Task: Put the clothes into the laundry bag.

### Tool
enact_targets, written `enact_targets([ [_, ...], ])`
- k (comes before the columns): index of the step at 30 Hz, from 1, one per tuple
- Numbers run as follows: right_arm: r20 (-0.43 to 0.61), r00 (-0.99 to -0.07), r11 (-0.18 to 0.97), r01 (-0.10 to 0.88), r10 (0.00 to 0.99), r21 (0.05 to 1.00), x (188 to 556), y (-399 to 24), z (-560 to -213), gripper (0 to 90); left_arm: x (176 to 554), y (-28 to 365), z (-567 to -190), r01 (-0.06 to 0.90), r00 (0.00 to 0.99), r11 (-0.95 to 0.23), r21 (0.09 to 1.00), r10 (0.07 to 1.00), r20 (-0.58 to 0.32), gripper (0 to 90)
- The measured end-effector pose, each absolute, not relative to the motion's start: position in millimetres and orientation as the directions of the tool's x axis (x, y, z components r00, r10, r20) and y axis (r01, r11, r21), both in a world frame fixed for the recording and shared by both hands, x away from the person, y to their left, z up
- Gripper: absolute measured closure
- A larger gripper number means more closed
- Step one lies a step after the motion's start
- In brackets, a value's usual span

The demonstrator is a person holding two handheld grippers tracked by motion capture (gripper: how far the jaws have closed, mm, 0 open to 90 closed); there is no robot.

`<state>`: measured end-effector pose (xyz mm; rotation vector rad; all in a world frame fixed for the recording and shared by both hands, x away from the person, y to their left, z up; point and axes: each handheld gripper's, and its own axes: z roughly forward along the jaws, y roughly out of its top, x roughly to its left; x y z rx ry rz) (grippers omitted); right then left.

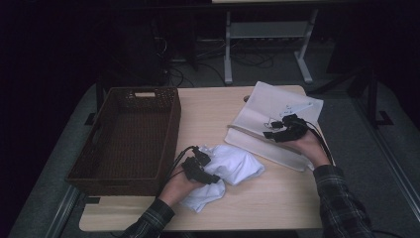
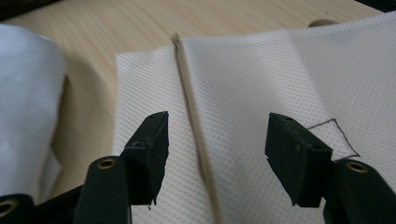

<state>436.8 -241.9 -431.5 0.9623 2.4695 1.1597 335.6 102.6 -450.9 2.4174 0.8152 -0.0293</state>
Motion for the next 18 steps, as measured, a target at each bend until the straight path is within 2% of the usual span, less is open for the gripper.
enact_targets([
  [8, 0.060, -0.757, 0.477, 0.469, 0.651, 0.743, 452, -251, -451, 32.8, 335, 102, -451, 0.561, 0.812, -0.643, 0.521, 0.550, -0.196, 55.5],
  [18, 0.059, -0.769, 0.526, 0.488, 0.636, 0.696, 457, -251, -469, 33.3, 335, 102, -451, 0.562, 0.810, -0.640, 0.523, 0.552, -0.195, 55.6],
])
